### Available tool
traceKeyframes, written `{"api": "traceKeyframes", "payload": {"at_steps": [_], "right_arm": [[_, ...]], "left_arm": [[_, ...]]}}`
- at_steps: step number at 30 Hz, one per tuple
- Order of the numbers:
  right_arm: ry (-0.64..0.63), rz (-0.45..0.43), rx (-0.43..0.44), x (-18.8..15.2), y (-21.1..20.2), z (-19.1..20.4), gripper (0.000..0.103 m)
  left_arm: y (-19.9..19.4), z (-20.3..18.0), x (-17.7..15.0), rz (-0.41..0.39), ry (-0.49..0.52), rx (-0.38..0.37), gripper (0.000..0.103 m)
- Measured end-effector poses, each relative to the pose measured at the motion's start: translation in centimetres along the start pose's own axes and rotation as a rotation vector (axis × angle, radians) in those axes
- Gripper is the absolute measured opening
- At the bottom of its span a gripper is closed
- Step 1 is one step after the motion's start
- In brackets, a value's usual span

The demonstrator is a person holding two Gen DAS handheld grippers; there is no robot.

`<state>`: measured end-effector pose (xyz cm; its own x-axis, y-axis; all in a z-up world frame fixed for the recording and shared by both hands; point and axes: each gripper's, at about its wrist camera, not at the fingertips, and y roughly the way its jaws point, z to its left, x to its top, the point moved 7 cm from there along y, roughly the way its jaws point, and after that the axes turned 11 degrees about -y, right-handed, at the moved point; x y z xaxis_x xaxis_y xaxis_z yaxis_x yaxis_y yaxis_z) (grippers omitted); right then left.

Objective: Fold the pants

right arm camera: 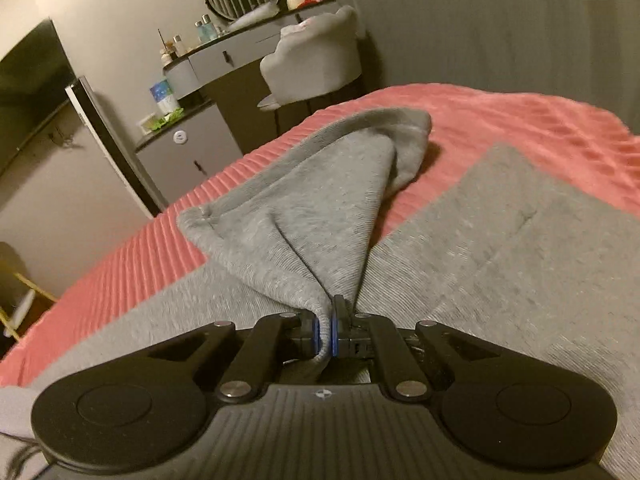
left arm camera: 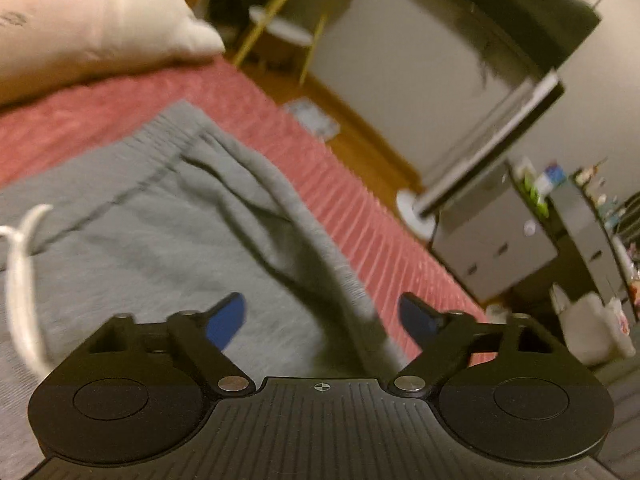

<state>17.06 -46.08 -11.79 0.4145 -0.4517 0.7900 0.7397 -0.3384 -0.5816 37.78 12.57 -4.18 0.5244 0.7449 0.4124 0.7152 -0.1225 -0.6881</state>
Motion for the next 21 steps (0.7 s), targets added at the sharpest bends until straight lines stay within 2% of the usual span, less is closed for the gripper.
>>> {"api": "traceKeyframes", "payload": {"at_steps": [1,2,4,6,8,9,10,11,14,18,21], "right_arm": [[-0.030,-0.009,-0.019,0.2,0.4,0.7,0.007],[-0.062,-0.019,-0.036,0.3,0.6,1.0,0.012],[-0.186,-0.039,-0.095,0.3,1.0,2.4,0.019],[-0.302,-0.056,-0.155,0.3,1.5,3.9,0.025],[-0.361,-0.054,-0.195,0.2,1.8,4.2,0.027],[-0.355,-0.045,-0.197,0.4,2.1,4.1,0.027],[-0.333,-0.031,-0.190,0.7,2.4,4.0,0.017],[-0.295,-0.021,-0.159,1.3,2.4,3.7,0.003],[-0.095,-0.054,-0.102,3.9,-0.3,0.9,0.003],[0.203,-0.161,0.023,6.0,-6.9,-4.6,0.003],[0.303,-0.176,0.057,4.5,-11.0,-8.0,0.003]], "left_arm": [[1.2,0.0,-0.1,0.035,0.013,0.011,0.083],[2.4,-0.1,-0.1,0.070,0.024,0.028,0.080],[4.5,0.1,-0.4,0.128,0.031,0.084,0.056],[5.4,0.2,-0.4,0.144,0.034,0.106,0.048],[5.4,-0.2,-0.5,0.171,0.062,0.082,0.014],[5.2,-0.5,-0.5,0.193,0.062,0.065,0.011],[4.4,-0.7,-0.2,0.168,0.059,0.061,0.010],[3.2,-1.1,0.2,0.139,0.072,0.036,0.010],[-2.3,-2.0,1.1,0.030,0.118,-0.078,0.009],[-11.1,0.0,0.0,-0.032,0.111,-0.267,0.009],[-15.7,3.5,-2.8,-0.053,0.132,-0.310,0.010]]}}
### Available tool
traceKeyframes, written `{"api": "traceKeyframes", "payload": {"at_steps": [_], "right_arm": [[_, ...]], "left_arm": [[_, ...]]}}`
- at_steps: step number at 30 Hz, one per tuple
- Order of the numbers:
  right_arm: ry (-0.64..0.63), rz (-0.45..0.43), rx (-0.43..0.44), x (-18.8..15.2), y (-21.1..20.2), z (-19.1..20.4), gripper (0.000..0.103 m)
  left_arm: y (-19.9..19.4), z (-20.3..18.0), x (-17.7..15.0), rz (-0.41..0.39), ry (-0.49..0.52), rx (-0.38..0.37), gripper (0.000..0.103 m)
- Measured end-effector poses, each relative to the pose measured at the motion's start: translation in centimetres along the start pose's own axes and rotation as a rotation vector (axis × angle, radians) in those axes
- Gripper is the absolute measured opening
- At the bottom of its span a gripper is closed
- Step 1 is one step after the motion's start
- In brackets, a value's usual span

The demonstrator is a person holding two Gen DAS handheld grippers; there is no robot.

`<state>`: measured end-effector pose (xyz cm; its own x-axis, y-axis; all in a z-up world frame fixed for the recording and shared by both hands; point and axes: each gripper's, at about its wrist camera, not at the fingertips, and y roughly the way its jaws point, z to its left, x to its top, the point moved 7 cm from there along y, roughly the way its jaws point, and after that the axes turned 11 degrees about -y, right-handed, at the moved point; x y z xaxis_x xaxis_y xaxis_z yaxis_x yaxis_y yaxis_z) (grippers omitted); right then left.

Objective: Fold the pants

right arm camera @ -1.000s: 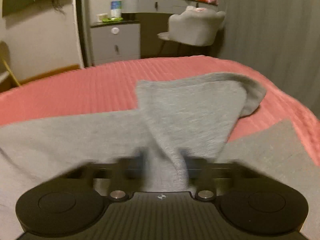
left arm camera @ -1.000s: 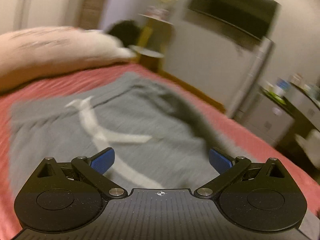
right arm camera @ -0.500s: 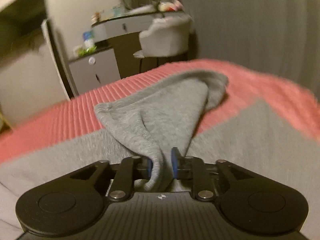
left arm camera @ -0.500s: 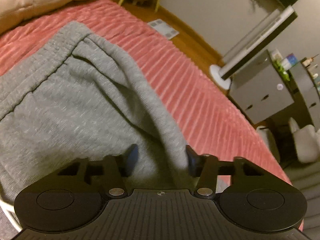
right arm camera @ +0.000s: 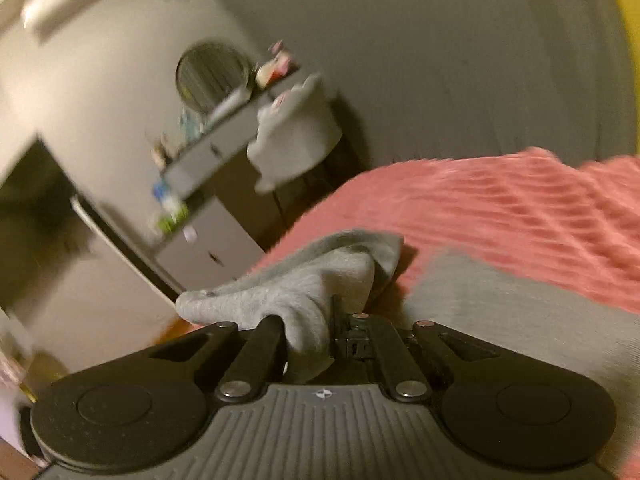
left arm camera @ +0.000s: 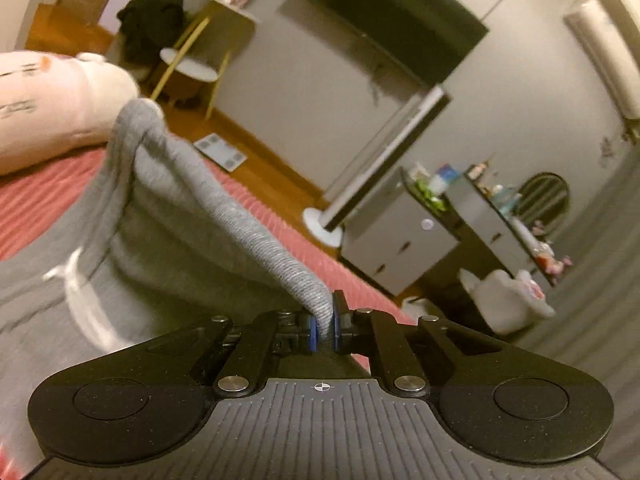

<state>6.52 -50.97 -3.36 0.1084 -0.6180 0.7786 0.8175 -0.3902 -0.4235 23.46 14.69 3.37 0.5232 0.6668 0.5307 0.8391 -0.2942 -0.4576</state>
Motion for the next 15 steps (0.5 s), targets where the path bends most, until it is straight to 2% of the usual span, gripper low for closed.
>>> {"api": "traceKeyframes", "payload": {"at_steps": [2,4,6,8,9,10,11,12,13,14,15], "right_arm": [[0.024,0.055,-0.033,-2.0,-1.5,-2.5,0.004],[0.056,0.146,-0.096,-4.8,-1.9,-5.0,0.004],[0.142,0.241,-0.122,-7.7,-2.3,-7.5,0.006],[0.191,0.267,-0.120,-8.8,-2.6,-8.7,0.006],[0.212,0.260,-0.103,-8.6,-2.7,-8.9,0.008],[0.224,0.254,-0.098,-8.3,-2.7,-8.9,0.014],[0.221,0.240,-0.094,-8.1,-2.7,-8.8,0.026],[0.218,0.225,-0.078,-7.9,-2.7,-8.6,0.032],[0.223,0.221,-0.063,-8.0,-2.7,-8.4,0.043],[0.228,0.218,-0.055,-8.1,-2.5,-8.2,0.049],[0.224,0.217,-0.056,-8.1,-2.2,-8.1,0.049]], "left_arm": [[-1.5,3.0,-2.8,0.030,-0.018,0.045,0.010],[-2.1,7.2,-6.0,0.079,-0.058,0.125,0.010],[-2.1,10.3,-8.2,0.114,-0.057,0.208,0.010],[-2.0,12.6,-9.1,0.112,-0.081,0.252,0.015],[-2.0,13.3,-8.8,0.087,-0.103,0.247,0.023],[-2.4,13.6,-8.3,0.058,-0.126,0.239,0.037],[-2.6,13.8,-7.6,0.027,-0.156,0.228,0.046],[-2.3,13.9,-6.8,0.004,-0.184,0.212,0.065],[-2.1,14.1,-5.9,-0.016,-0.209,0.203,0.074],[-1.5,14.5,-5.1,-0.032,-0.232,0.216,0.075],[-0.8,14.9,-4.5,-0.037,-0.260,0.231,0.075]]}}
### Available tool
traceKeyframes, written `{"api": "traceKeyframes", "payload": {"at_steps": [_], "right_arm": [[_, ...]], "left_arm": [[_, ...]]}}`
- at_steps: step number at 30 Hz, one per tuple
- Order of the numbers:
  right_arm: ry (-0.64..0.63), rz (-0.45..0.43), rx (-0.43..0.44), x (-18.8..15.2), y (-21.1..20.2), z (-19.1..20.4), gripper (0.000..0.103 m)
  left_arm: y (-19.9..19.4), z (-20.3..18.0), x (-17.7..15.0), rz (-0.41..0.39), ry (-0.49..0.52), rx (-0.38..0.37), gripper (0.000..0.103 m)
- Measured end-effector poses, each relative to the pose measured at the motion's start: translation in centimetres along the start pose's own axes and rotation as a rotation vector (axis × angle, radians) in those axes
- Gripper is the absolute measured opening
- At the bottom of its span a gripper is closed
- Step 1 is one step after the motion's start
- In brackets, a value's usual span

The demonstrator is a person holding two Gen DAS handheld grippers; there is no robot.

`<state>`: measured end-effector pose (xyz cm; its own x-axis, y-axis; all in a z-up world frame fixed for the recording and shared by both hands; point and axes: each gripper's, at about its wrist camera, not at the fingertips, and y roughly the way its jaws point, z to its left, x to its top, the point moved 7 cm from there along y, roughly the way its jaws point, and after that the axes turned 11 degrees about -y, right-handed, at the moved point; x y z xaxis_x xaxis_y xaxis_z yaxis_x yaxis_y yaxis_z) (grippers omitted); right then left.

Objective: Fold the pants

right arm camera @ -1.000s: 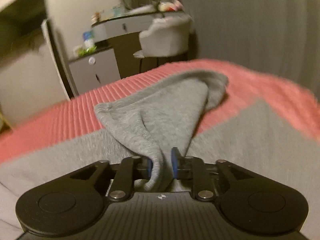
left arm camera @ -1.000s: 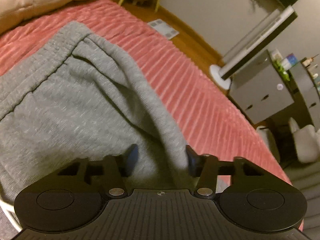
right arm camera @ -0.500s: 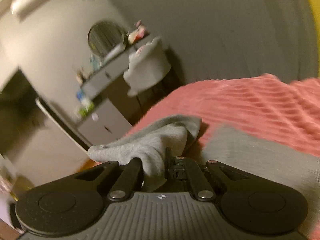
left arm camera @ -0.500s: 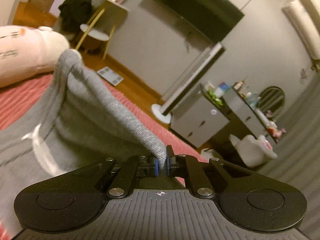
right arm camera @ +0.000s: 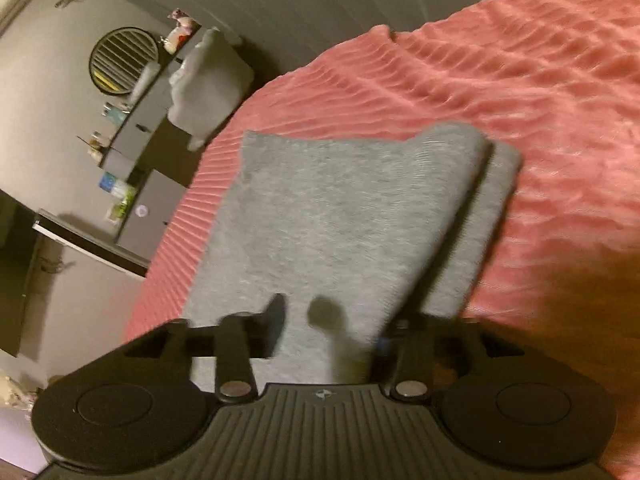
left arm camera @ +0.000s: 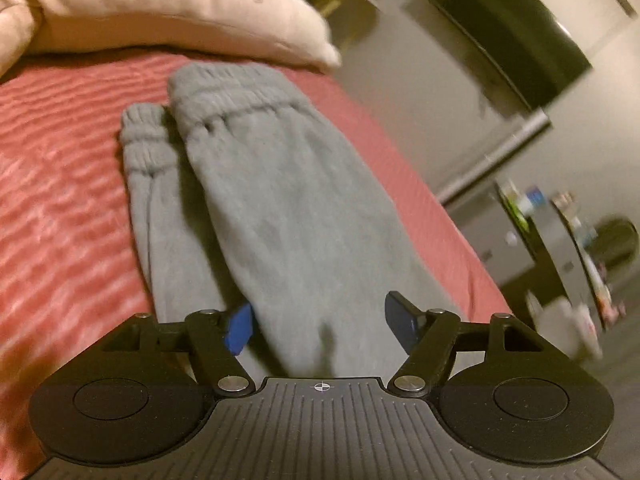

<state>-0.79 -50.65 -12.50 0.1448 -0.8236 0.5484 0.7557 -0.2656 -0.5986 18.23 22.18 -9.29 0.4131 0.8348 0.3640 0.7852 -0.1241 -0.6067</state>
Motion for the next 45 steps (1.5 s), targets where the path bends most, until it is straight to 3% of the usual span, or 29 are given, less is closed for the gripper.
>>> {"api": "traceKeyframes", "payload": {"at_steps": [3,4,5,6,7,8,11,13,15,17,19,21,23,25,29,32,35,37,39,41,42,43,45], "right_arm": [[-0.023,-0.006,-0.006,0.3,0.5,0.6,0.048],[-0.026,-0.007,-0.008,0.4,0.6,0.5,0.040],[-0.028,-0.008,-0.010,0.4,0.5,0.5,0.022],[-0.024,-0.001,-0.026,0.4,0.7,0.1,0.014],[-0.012,0.006,-0.035,0.5,0.9,-0.3,0.010],[0.017,0.014,-0.027,0.6,1.0,-0.5,0.009],[0.063,0.020,-0.023,1.7,1.6,-1.0,0.006],[0.059,0.025,-0.020,2.9,1.3,-0.4,0.005],[0.072,-0.045,0.069,4.8,-0.5,1.0,0.005],[0.066,-0.132,0.165,6.3,-2.7,2.0,0.005],[0.026,-0.188,0.204,7.1,-4.4,2.1,0.005],[-0.001,-0.194,0.189,6.7,-4.8,0.7,0.005],[-0.048,-0.136,0.061,5.6,-3.6,-1.3,0.005],[-0.092,-0.004,-0.090,3.6,-1.2,-3.7,0.006],[-0.077,-0.011,-0.085,3.1,-1.0,-3.8,0.007],[-0.117,-0.007,-0.087,4.0,-0.8,-2.4,0.009],[-0.179,-0.104,-0.004,5.6,-2.6,0.4,0.006],[-0.207,-0.181,0.039,6.3,-4.0,1.5,0.006],[-0.226,-0.193,0.010,6.2,-4.0,1.0,0.006],[-0.246,-0.128,-0.111,5.5,-2.7,-1.0,0.010],[-0.242,-0.073,-0.206,5.1,-1.9,-2.7,0.013],[-0.221,-0.042,-0.280,4.9,-1.7,-4.2,0.022],[-0.154,-0.102,-0.280,5.1,-3.1,-5.7,0.022]], "left_arm": [[2.1,1.6,2.2,0.002,-0.106,0.032,0.073],[2.8,2.0,2.6,0.008,-0.135,0.032,0.067],[3.0,2.8,3.3,0.020,-0.164,0.036,0.049],[3.3,3.0,3.6,0.028,-0.188,0.036,0.039],[3.6,2.9,4.0,0.041,-0.196,0.030,0.022],[3.7,2.9,4.5,0.052,-0.191,0.032,0.016],[1.9,2.1,5.2,0.061,-0.136,0.027,0.012],[0.3,0.6,6.4,0.035,-0.109,-0.048,0.011],[-2.0,-0.7,7.3,-0.007,-0.104,-0.156,0.011],[-3.5,-1.6,7.8,-0.046,-0.095,-0.210,0.011],[-4.0,-0.9,7.3,-0.058,-0.057,-0.203,0.011],[-3.0,0.7,6.3,-0.042,0.020,-0.107,0.011],[-1.4,3.0,4.8,0.006,0.077,0.021,0.011],[0.0,5.0,3.4,0.044,0.096,0.110,0.012],[0.4,5.3,3.7,0.019,0.072,0.107,0.014],[-0.4,3.2,4.1,-0.012,0.121,0.079,0.013],[-2.4,0.7,4.6,-0.085,0.177,-0.012,0.013],[-2.7,0.5,4.5,-0.111,0.199,-0.013,0.013],[-2.4,1.7,3.8,-0.109,0.237,0.076,0.021],[-1.1,4.1,3.2,-0.092,0.277,0.256,0.036],[-1.1,4.7,3.0,-0.099,0.298,0.265,0.036],[-1.6,4.9,3.0,-0.114,0.306,0.253,0.045],[-3.5,4.9,3.3,-0.190,0.315,0.328,0.074]]}}
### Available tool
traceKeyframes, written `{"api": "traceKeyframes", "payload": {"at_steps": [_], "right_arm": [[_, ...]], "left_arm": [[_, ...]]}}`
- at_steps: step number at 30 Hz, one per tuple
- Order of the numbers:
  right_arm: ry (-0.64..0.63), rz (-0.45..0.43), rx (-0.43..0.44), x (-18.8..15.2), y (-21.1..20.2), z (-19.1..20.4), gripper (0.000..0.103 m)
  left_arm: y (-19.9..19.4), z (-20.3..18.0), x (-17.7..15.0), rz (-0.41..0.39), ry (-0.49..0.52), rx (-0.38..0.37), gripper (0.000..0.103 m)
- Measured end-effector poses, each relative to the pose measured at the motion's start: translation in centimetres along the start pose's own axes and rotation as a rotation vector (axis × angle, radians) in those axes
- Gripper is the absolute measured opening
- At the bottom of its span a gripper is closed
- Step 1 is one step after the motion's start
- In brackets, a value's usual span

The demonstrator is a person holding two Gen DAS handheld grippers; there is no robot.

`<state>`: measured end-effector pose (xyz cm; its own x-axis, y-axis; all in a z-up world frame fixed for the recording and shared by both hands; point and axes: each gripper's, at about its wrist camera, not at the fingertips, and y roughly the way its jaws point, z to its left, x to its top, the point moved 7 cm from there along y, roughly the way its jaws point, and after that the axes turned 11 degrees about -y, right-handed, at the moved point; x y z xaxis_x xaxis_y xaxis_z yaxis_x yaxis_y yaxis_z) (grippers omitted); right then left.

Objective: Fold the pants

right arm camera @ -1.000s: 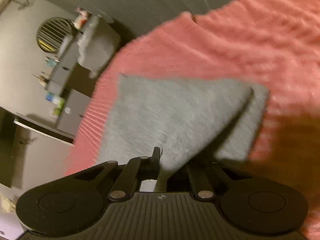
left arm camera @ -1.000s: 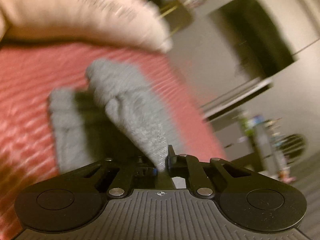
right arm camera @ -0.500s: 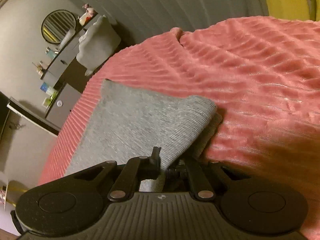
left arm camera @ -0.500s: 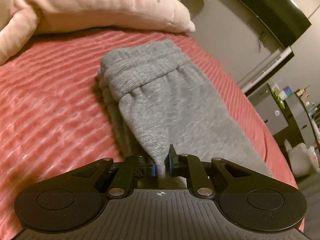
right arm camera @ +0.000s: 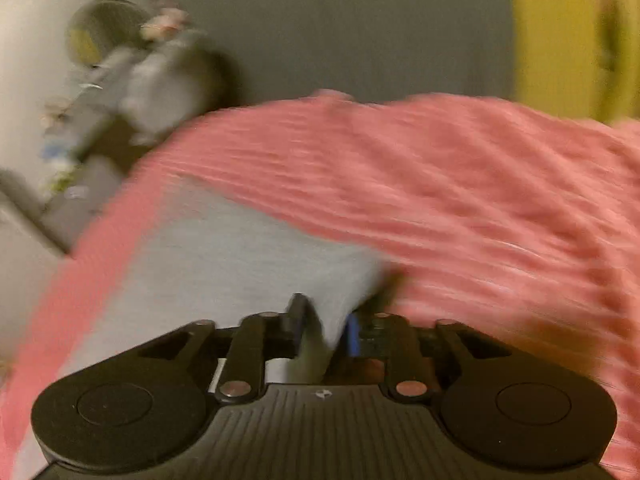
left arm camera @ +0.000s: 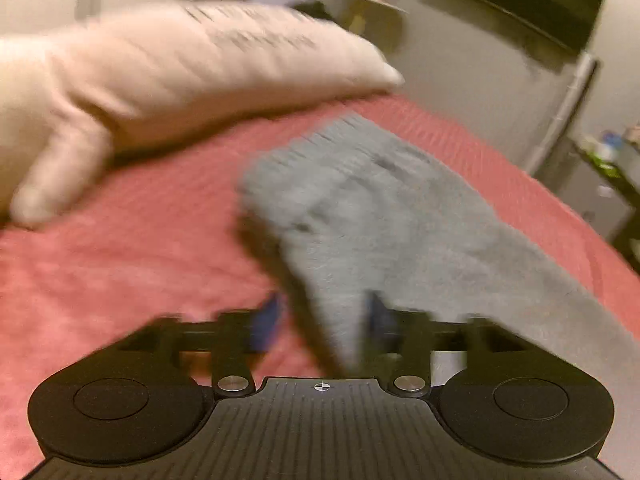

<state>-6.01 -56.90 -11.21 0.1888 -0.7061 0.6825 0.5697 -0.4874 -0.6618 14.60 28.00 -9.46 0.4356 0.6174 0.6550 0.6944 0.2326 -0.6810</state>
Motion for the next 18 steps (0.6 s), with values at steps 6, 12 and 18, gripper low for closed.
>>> {"api": "traceKeyframes", "payload": {"at_steps": [6,12,18], "right_arm": [[-0.116,-0.235,-0.156,1.4,-4.4,3.6,0.051],[-0.734,-0.091,0.347,-8.6,-3.7,25.4,0.050],[-0.980,0.003,0.590,-18.3,-3.5,36.7,0.050]], "left_arm": [[-5.4,-4.8,1.4,-0.229,0.078,-0.044,0.079],[-4.7,-19.9,-7.6,-0.084,0.401,-0.346,0.086],[1.2,-26.3,-13.4,-0.015,0.617,-0.287,0.070]]}}
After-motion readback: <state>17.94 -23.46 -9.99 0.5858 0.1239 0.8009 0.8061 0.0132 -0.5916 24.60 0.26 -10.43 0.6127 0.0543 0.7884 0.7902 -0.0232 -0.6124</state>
